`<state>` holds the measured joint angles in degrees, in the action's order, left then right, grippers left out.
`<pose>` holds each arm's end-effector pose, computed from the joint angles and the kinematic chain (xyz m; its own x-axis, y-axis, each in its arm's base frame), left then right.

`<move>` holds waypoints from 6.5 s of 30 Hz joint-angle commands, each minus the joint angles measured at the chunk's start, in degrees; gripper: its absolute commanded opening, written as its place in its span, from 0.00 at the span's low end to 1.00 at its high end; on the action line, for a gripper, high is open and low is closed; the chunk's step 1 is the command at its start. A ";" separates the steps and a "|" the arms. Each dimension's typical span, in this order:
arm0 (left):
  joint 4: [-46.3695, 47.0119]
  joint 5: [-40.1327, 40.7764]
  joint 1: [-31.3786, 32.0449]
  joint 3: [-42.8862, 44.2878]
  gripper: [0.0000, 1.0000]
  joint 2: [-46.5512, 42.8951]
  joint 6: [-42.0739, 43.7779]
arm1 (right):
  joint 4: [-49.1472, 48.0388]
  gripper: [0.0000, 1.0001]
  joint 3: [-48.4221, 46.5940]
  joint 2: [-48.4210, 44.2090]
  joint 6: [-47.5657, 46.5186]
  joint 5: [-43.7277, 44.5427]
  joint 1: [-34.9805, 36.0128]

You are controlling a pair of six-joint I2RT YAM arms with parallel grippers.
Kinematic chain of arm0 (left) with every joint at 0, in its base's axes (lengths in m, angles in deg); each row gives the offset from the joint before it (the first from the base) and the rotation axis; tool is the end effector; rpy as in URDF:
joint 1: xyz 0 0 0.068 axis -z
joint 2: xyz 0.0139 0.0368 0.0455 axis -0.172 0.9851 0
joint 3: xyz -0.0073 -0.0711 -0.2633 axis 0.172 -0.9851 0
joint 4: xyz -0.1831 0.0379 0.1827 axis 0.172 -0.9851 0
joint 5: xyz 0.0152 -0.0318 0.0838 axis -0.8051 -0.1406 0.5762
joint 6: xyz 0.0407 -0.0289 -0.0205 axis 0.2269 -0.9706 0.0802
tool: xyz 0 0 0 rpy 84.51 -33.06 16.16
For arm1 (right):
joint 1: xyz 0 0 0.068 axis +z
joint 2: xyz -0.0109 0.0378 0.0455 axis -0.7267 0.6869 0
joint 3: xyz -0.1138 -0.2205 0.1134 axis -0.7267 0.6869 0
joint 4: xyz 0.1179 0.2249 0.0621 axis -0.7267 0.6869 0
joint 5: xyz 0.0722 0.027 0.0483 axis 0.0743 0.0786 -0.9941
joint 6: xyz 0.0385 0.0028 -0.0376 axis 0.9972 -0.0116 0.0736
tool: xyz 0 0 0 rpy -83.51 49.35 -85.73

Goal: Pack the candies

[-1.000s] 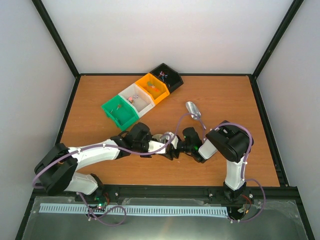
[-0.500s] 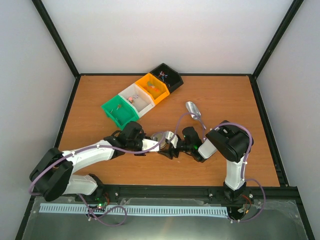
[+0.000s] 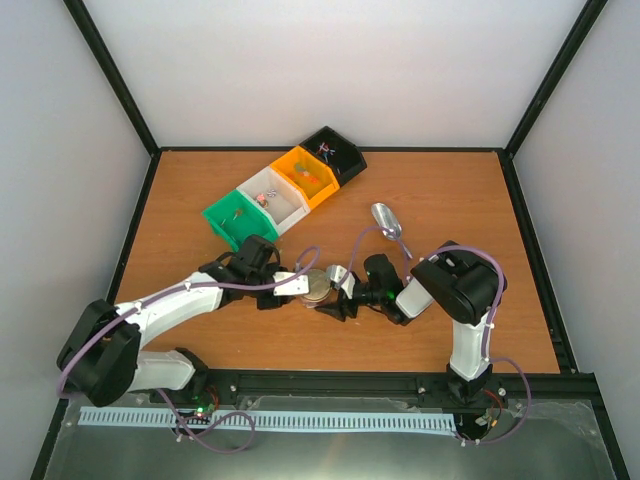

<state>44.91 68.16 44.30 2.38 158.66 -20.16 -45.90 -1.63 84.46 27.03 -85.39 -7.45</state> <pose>0.1879 -0.1408 0.1782 0.0424 0.8404 -0.5404 0.9594 0.1168 0.2569 0.2106 0.2000 0.0750 -0.0960 -0.3909 -0.9154 -0.9866 0.1593 0.0354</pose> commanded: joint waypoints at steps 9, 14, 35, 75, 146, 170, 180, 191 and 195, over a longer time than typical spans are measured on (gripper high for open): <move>-1.56 -2.67 4.74 5.17 0.47 1.93 -3.31 | -1.51 1.00 -1.83 2.42 1.27 -0.27 1.20; -1.15 -2.94 5.51 6.17 0.48 2.57 -3.76 | -2.58 0.99 -3.68 4.20 1.80 -0.83 1.45; 6.50 -2.45 8.94 6.81 0.44 7.93 -7.31 | -2.35 1.00 -0.05 -0.02 1.08 -2.25 0.70; 3.82 9.28 10.88 0.18 0.22 6.25 -0.69 | -6.60 0.53 2.87 0.45 0.68 -6.37 -0.51; -6.32 1.44 4.63 4.36 0.28 3.01 5.75 | -3.24 0.92 2.35 -1.05 1.08 -3.91 -0.85; -3.68 -9.34 10.10 19.30 0.48 11.48 -8.11 | -1.48 1.00 5.32 -7.13 3.42 -8.83 -4.35; -1.99 -6.60 10.26 19.86 0.37 18.61 -7.07 | -1.14 1.00 5.73 -5.89 3.90 -7.64 -4.31; -7.07 -4.91 10.08 17.13 0.27 20.48 -1.47 | -1.59 1.00 3.70 -2.39 3.29 -5.69 -3.52; -10.41 -4.48 10.08 18.69 0.27 22.58 -0.99 | -1.73 1.00 3.66 -1.83 2.72 -4.71 -2.52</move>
<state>42.57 60.71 54.31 21.03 177.26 -24.38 -46.47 2.81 81.59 30.87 -91.27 -10.97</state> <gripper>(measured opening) 0.269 1.000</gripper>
